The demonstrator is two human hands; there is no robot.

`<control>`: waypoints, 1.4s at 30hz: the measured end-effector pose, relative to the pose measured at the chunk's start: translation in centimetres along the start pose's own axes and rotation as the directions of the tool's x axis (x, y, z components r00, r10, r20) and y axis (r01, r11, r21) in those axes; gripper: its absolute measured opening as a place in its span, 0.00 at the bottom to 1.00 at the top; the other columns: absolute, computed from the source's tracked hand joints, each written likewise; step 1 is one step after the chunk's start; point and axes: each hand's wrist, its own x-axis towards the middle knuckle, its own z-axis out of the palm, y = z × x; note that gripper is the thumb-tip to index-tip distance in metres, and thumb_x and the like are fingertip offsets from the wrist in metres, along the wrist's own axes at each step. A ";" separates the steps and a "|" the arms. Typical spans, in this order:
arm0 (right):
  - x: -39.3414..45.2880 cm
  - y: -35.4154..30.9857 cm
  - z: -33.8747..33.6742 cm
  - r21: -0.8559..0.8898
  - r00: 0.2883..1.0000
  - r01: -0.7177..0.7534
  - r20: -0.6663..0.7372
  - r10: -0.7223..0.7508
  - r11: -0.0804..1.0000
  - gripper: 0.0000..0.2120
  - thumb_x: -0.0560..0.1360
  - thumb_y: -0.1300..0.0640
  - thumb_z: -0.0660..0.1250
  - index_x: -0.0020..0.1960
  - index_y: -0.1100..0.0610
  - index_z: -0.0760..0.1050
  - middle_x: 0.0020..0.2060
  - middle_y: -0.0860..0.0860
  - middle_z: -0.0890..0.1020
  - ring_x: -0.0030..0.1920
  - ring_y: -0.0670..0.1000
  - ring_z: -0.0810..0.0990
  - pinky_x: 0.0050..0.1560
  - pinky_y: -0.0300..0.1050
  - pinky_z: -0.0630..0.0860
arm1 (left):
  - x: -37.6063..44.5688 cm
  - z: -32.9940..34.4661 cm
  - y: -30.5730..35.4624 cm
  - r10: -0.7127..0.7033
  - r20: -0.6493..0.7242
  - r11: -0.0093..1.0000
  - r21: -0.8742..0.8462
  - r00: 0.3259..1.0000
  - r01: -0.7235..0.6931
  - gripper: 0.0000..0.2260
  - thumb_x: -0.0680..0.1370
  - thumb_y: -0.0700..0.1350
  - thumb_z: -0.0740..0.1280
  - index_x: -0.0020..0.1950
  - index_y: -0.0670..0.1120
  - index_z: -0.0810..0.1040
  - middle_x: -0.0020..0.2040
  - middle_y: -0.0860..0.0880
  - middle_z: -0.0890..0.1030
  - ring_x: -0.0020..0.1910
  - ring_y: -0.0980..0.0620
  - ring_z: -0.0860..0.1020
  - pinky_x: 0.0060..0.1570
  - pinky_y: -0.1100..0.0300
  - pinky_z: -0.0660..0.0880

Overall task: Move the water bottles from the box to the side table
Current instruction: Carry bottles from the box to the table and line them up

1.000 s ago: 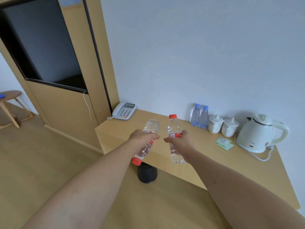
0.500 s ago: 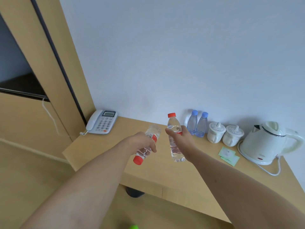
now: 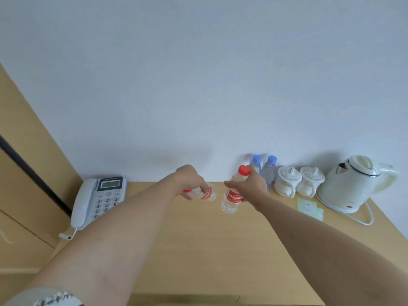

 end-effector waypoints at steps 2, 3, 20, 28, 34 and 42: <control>1.2 0.1 0.4 0.004 1.000 -0.023 -0.007 0.023 1.000 0.24 0.66 0.46 0.80 0.56 0.51 0.74 0.49 0.49 0.81 0.51 0.53 0.81 0.53 0.58 0.82 | 1.5 0.2 0.2 0.052 -0.038 0.998 0.042 0.998 -0.051 0.16 0.66 0.39 0.81 0.50 0.42 0.81 0.48 0.50 0.76 0.46 0.46 0.80 0.41 0.49 0.85; 1.8 0.0 0.6 0.003 0.999 -0.041 -0.008 0.041 0.999 0.22 0.68 0.47 0.79 0.55 0.52 0.74 0.49 0.50 0.81 0.51 0.53 0.81 0.54 0.58 0.82 | 2.3 0.3 0.2 0.074 -0.057 0.996 0.054 0.996 -0.071 0.17 0.66 0.39 0.82 0.51 0.43 0.81 0.47 0.51 0.75 0.48 0.45 0.80 0.42 0.48 0.85; 13.3 0.3 1.5 -0.392 0.999 0.023 0.053 -0.002 0.920 0.18 0.68 0.47 0.79 0.42 0.58 0.76 0.36 0.52 0.78 0.38 0.52 0.77 0.30 0.42 0.68 | 13.6 4.9 2.5 0.302 -0.198 0.944 0.202 0.932 -0.263 0.18 0.66 0.39 0.81 0.54 0.45 0.83 0.51 0.49 0.79 0.49 0.49 0.75 0.46 0.61 0.71; 15.6 0.9 1.6 -0.324 0.997 0.075 0.038 -0.067 0.943 0.16 0.68 0.53 0.82 0.42 0.54 0.75 0.37 0.47 0.76 0.40 0.49 0.76 0.32 0.39 0.67 | 15.0 7.2 3.7 0.473 -0.217 0.872 0.255 0.854 -0.418 0.12 0.69 0.34 0.74 0.50 0.44 0.81 0.42 0.52 0.80 0.43 0.48 0.77 0.40 0.60 0.68; 16.1 1.4 1.4 -0.336 0.996 0.085 0.008 -0.087 0.938 0.17 0.67 0.52 0.82 0.39 0.52 0.72 0.36 0.48 0.77 0.37 0.48 0.74 0.32 0.40 0.65 | 15.8 7.9 4.3 0.493 -0.245 0.857 0.300 0.835 -0.419 0.12 0.70 0.35 0.74 0.49 0.47 0.80 0.41 0.53 0.80 0.43 0.47 0.78 0.40 0.59 0.68; 16.5 1.5 1.5 -0.317 0.996 0.087 0.018 -0.086 0.944 0.22 0.67 0.52 0.82 0.36 0.49 0.66 0.35 0.44 0.73 0.34 0.40 0.70 0.30 0.38 0.63 | 16.3 8.6 4.6 0.512 -0.293 0.850 0.312 0.808 -0.425 0.13 0.68 0.32 0.75 0.48 0.43 0.79 0.44 0.48 0.78 0.43 0.45 0.76 0.40 0.57 0.69</control>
